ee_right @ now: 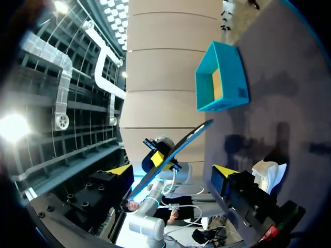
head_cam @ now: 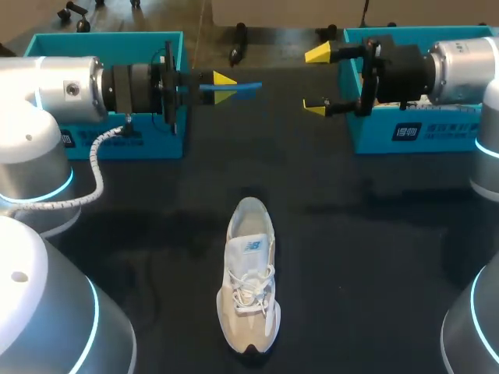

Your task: Take the shoe out of the shoebox, open the shoe tongue, remove and reinsert the insole, then place the shoe into the shoebox

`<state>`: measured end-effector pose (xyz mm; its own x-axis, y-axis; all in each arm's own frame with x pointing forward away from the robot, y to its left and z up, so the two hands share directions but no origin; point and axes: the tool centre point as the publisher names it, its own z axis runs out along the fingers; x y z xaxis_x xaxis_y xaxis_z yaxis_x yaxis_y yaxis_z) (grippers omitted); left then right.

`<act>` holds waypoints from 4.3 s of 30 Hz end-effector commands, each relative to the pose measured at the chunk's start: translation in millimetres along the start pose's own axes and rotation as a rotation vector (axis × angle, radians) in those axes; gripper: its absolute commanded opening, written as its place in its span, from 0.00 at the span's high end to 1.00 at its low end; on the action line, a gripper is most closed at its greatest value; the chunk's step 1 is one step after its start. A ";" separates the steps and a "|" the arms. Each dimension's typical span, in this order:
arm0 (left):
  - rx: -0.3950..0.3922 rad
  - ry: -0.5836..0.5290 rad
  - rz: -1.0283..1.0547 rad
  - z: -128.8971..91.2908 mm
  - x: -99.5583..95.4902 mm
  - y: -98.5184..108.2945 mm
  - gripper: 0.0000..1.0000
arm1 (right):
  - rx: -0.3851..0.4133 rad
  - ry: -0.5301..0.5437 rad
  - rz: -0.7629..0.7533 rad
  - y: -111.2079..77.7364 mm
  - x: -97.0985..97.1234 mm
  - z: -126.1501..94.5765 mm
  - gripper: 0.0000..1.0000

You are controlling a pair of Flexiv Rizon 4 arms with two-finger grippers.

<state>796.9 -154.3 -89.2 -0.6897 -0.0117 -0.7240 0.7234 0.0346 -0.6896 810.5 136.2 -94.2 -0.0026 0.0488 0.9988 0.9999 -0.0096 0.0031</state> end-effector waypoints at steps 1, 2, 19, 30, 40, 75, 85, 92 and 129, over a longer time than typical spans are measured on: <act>0.153 0.025 -0.494 -0.3 -5.0 4.6 1.00 | 0.000 -0.002 0.000 -0.2 -0.2 1.2 0.00; 0.153 0.025 -0.494 -0.3 -5.0 4.6 1.00 | 0.000 -0.002 0.000 -0.2 -0.2 1.2 0.00; 0.173 -0.007 -1.104 2.1 -2.6 -0.5 1.00 | 0.000 -0.002 0.000 -0.2 -0.2 1.2 0.00; -0.005 0.047 -0.920 2.1 0.2 -6.2 1.00 | 0.000 -0.002 0.000 -0.2 -0.2 1.2 0.00; 0.009 0.055 -0.980 2.5 4.0 -6.2 1.00 | 0.000 -0.002 0.000 -0.2 -0.2 1.2 0.00; 0.049 0.087 -1.930 7.9 35.0 5.2 1.00 | 0.000 -0.002 0.000 -0.2 -0.2 1.2 0.00; 0.041 0.088 -2.077 9.6 40.6 9.9 1.00 | 0.000 -0.002 0.000 -0.2 -0.2 1.2 0.00; 0.078 0.136 -2.238 9.4 41.5 17.0 1.00 | 0.000 -0.002 0.000 -0.2 -0.2 1.2 0.00; 0.079 0.096 -2.309 14.6 46.9 26.4 1.00 | 0.022 -1.063 -0.117 -0.3 70.8 12.3 0.00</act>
<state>785.3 -169.2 -141.4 -0.0692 0.0717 0.9950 -0.9974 0.0129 -0.0703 815.8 146.4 -34.4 -0.0848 0.5945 0.7996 0.9958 0.0775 0.0480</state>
